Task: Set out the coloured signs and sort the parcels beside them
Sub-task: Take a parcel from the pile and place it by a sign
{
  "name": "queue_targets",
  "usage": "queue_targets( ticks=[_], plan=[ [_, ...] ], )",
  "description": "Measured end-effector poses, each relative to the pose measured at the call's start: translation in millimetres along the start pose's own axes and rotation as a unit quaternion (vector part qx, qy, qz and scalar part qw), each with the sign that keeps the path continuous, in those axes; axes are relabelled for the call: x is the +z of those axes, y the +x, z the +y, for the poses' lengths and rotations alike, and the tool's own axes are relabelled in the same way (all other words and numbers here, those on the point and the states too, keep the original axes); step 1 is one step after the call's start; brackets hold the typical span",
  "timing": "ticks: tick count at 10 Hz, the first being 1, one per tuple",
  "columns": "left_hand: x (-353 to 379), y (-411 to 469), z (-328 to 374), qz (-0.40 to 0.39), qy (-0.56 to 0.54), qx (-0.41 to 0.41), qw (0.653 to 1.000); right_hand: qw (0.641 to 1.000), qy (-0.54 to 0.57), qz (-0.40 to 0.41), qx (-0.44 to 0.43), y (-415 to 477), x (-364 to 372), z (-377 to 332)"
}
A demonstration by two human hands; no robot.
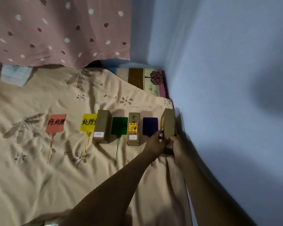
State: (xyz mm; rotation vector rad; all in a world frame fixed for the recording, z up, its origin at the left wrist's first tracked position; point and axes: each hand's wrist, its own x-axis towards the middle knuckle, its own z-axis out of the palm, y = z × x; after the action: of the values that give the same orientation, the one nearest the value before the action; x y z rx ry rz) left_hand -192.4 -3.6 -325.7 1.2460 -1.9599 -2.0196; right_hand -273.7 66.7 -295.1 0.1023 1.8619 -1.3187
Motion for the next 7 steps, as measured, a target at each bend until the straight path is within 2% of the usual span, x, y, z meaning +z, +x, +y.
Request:
queue_targets(
  ticks=[2, 4, 7],
  plan=[
    [16, 15, -29, 0.052, 0.017, -0.008, 0.998, 1.000, -0.012, -0.015, 0.009, 14, -6, 8],
    [15, 11, -18, 0.028, 0.031, 0.013, 0.999, 0.999, -0.030, -0.025, 0.021, 19, -3, 4],
    [1, 10, 7, 0.039, 0.103, 0.034, 0.993, 0.997, -0.038, 0.000, -0.066, 10, -2, 2]
  ],
)
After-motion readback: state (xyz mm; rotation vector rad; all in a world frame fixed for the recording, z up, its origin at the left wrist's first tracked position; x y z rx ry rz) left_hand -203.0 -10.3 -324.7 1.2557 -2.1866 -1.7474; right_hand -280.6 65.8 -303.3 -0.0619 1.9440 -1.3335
